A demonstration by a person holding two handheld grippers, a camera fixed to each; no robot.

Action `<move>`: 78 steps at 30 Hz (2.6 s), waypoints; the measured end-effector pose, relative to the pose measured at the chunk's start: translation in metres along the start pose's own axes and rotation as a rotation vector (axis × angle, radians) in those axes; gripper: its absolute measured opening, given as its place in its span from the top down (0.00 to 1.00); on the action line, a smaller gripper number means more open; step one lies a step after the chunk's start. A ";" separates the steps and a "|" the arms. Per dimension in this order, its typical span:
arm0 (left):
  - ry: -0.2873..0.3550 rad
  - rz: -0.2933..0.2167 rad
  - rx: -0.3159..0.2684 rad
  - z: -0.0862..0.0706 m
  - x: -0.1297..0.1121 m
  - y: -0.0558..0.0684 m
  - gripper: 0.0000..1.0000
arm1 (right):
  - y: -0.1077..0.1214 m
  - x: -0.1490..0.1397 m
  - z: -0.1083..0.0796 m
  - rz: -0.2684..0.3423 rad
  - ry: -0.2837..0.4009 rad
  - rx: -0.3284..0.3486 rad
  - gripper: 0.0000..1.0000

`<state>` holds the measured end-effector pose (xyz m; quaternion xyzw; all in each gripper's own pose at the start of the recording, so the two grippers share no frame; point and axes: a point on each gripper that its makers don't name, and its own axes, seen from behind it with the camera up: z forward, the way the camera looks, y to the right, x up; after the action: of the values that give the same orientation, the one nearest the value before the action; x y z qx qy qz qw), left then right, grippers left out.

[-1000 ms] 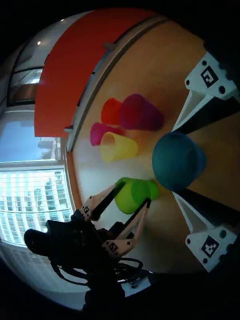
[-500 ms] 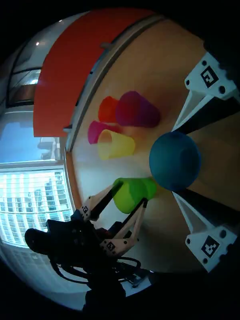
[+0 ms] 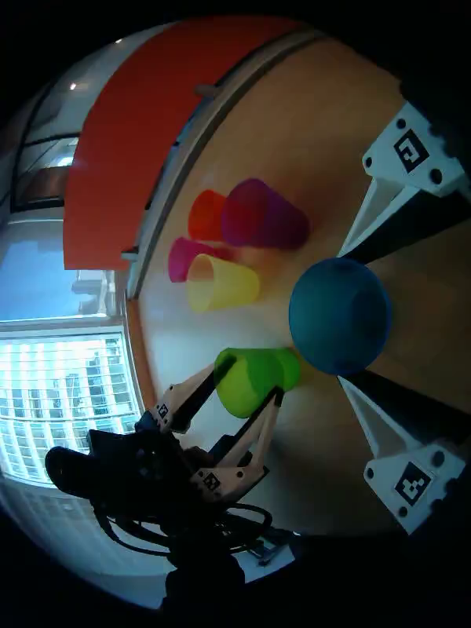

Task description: Pour water

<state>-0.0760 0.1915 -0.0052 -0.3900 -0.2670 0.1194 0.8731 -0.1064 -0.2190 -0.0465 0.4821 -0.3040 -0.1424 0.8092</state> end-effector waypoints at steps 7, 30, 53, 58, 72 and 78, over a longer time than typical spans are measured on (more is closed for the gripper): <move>0.000 0.002 0.001 0.000 -0.001 0.000 0.11 | -0.001 0.001 0.000 0.003 0.002 0.001 0.07; -0.023 -0.006 0.017 0.001 -0.010 -0.005 0.10 | -0.001 0.001 -0.001 0.002 -0.003 -0.005 0.00; -0.094 0.026 0.049 -0.018 -0.035 -0.008 0.10 | -0.001 -0.010 -0.020 0.018 0.008 -0.032 0.00; -0.085 0.017 0.071 -0.032 -0.037 -0.012 0.10 | 0.000 -0.012 -0.032 0.027 0.022 -0.051 0.00; -0.027 -0.043 0.155 -0.074 -0.037 -0.026 0.10 | 0.005 -0.013 -0.071 0.062 0.082 -0.130 0.00; 0.029 -0.089 0.208 -0.089 -0.031 -0.032 0.10 | 0.012 -0.011 -0.086 0.099 0.129 -0.184 0.00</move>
<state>-0.0515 0.1018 -0.0422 -0.2865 -0.2578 0.1020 0.9171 -0.0617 -0.1471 -0.0702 0.3982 -0.2603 -0.0980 0.8741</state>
